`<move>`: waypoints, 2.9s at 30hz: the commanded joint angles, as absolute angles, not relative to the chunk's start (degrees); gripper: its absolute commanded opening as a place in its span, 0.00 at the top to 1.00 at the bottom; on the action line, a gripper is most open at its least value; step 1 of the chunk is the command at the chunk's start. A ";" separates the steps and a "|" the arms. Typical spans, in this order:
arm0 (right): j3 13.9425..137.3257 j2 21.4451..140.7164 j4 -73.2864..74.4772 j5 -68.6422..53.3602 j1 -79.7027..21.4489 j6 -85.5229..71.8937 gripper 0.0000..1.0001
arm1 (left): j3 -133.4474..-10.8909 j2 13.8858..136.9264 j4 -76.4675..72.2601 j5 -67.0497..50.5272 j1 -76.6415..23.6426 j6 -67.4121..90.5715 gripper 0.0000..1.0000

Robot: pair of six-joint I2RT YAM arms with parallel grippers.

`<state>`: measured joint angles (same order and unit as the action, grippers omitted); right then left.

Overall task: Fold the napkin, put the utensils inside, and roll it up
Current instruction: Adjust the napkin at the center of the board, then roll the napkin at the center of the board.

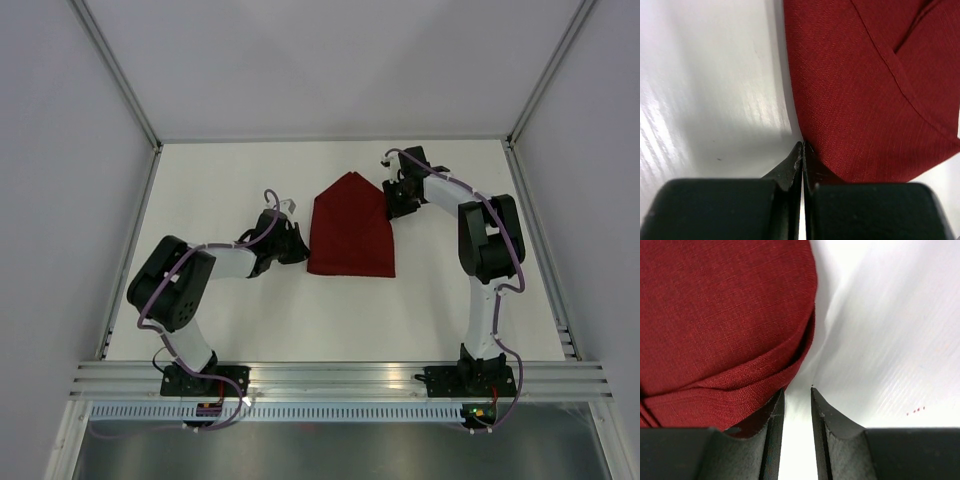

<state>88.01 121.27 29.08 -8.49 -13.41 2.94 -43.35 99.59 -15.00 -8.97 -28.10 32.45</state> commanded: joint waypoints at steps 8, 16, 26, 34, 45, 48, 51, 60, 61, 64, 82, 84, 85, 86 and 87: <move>89.30 123.76 31.20 -0.97 -14.15 2.46 0.65 | -39.90 97.47 -13.45 -4.23 -29.88 33.50 0.98; 87.10 114.53 29.88 -3.86 -9.06 6.49 0.52 | -44.55 91.76 -6.95 -1.76 -29.36 29.80 0.78; 79.29 97.75 29.18 -15.19 -8.78 20.81 0.46 | -49.13 79.37 -0.62 -2.02 -28.04 25.85 0.55; 63.20 82.45 23.91 -14.32 -20.73 34.09 0.38 | -52.47 71.38 4.22 -0.27 -27.95 24.08 0.50; 53.88 82.17 18.55 -13.36 -33.04 42.63 0.34 | -50.89 64.87 4.92 4.74 -27.95 26.72 0.49; 53.18 83.76 15.66 -10.55 -37.43 41.66 0.34 | -49.83 61.09 6.41 5.53 -27.86 26.28 0.48; 52.12 85.69 13.11 -8.01 -41.83 41.66 0.34 | -50.18 58.63 8.43 6.50 -27.69 24.97 0.47; 50.19 92.63 5.38 -0.36 -48.34 43.77 0.34 | -49.75 54.67 11.25 7.64 -27.25 22.86 0.46; 49.92 92.98 4.75 1.56 -48.43 43.86 0.34 | -49.66 54.06 11.42 7.73 -27.16 22.76 0.46; 49.49 94.22 3.34 2.63 -48.52 44.56 0.34 | -49.13 53.70 11.42 7.74 -27.07 22.76 0.46; 51.32 100.54 7.03 0.26 -46.32 48.34 0.37 | -47.37 55.02 11.16 5.63 -27.07 21.97 0.46; 51.59 100.81 8.78 -1.66 -45.70 48.95 0.38 | -47.46 55.28 11.16 5.19 -27.07 21.80 0.46; 51.77 101.07 9.40 -2.63 -45.44 49.13 0.39 | -47.55 55.63 11.08 5.01 -27.07 21.71 0.46; 51.94 101.16 10.80 -3.33 -45.18 49.30 0.41 | -47.72 55.90 11.16 4.84 -27.07 21.62 0.46; 52.12 101.42 11.68 -3.77 -45.00 49.65 0.43 | -47.81 56.16 11.16 4.40 -27.07 21.45 0.46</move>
<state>51.92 98.91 4.19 -0.82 -45.87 48.34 -47.55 55.42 11.03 6.31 -27.33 24.10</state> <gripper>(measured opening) 0.584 0.537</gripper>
